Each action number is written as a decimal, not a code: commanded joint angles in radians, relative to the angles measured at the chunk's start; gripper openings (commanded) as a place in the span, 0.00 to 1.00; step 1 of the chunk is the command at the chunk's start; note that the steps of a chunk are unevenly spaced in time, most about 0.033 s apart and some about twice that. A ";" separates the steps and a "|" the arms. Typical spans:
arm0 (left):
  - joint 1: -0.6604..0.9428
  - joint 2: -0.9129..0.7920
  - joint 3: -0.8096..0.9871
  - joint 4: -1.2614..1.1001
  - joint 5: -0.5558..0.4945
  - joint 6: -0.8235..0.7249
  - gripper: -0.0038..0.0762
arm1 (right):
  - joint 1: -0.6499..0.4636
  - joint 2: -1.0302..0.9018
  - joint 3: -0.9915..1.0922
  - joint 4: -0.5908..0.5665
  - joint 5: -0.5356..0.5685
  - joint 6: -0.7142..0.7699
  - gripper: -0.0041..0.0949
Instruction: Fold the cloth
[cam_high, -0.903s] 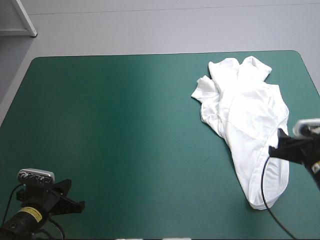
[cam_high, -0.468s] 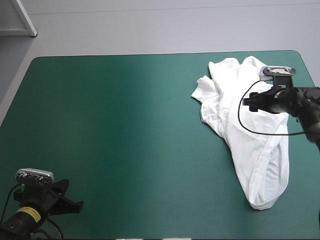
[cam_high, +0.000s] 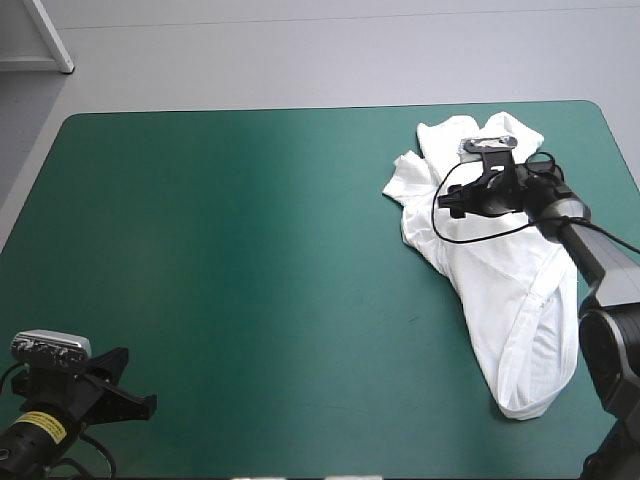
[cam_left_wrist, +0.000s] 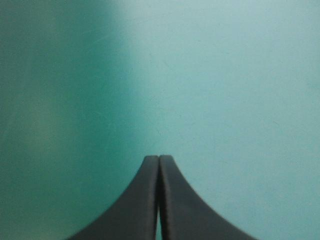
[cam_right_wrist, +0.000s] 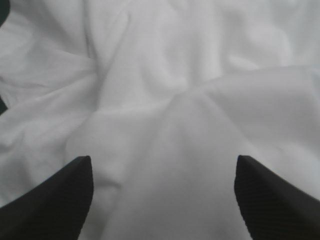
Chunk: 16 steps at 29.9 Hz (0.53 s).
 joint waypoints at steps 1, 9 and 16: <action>0.001 0.009 -0.054 0.012 -0.043 -0.002 0.04 | 0.023 0.002 -0.033 -0.065 -0.089 0.052 0.79; 0.001 0.009 -0.077 0.012 -0.037 0.023 0.04 | 0.025 0.125 -0.033 -0.075 -0.064 0.075 0.75; 0.001 0.009 -0.077 0.009 -0.037 0.023 0.04 | 0.037 0.143 -0.031 0.069 -0.059 -0.158 0.02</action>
